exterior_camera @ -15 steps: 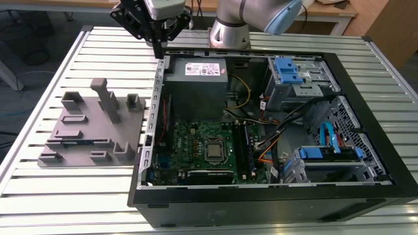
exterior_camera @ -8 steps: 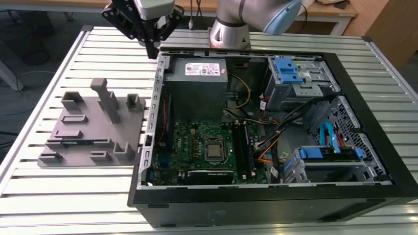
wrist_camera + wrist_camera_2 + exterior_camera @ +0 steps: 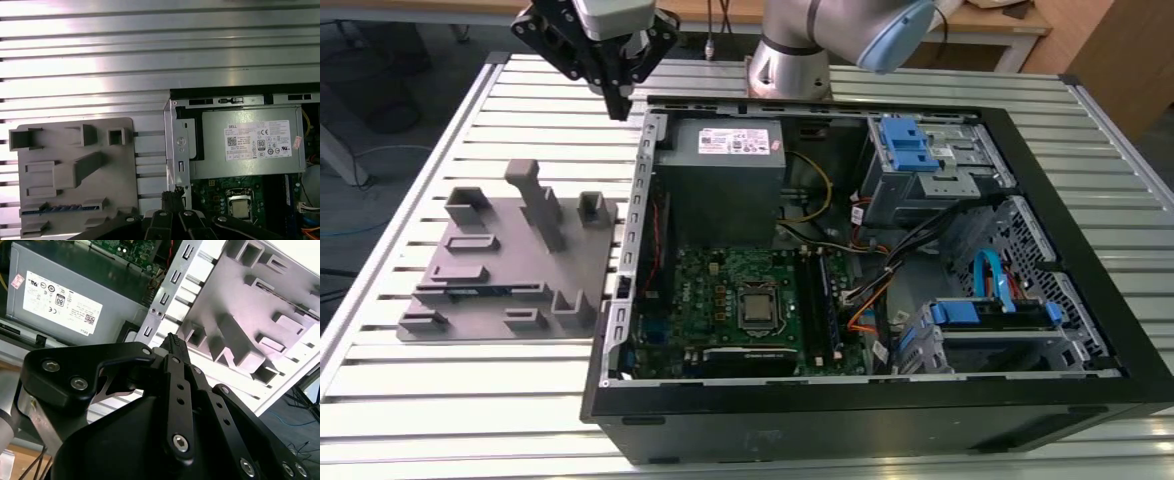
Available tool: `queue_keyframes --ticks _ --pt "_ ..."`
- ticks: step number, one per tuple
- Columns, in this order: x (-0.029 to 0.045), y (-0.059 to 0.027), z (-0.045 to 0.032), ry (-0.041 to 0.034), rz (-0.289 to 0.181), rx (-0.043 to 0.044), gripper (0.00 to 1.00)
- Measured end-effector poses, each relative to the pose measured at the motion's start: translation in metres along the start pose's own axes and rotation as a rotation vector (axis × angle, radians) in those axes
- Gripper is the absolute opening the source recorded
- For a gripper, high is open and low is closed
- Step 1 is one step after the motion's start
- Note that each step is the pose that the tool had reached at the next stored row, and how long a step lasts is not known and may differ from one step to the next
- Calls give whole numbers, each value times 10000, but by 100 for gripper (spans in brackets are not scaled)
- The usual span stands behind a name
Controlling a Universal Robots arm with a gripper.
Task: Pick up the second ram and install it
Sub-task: 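Reach for the second ram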
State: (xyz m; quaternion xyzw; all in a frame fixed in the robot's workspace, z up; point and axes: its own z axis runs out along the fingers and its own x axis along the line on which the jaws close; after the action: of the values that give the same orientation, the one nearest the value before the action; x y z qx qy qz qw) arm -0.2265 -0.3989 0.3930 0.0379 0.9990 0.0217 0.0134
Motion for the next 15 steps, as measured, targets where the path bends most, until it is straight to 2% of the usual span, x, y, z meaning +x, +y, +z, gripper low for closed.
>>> queue_keyframes --ticks 6,15 --pt "142 -11 -3 0 0 0 11" --pt "316 -24 -6 0 -1 1 11"
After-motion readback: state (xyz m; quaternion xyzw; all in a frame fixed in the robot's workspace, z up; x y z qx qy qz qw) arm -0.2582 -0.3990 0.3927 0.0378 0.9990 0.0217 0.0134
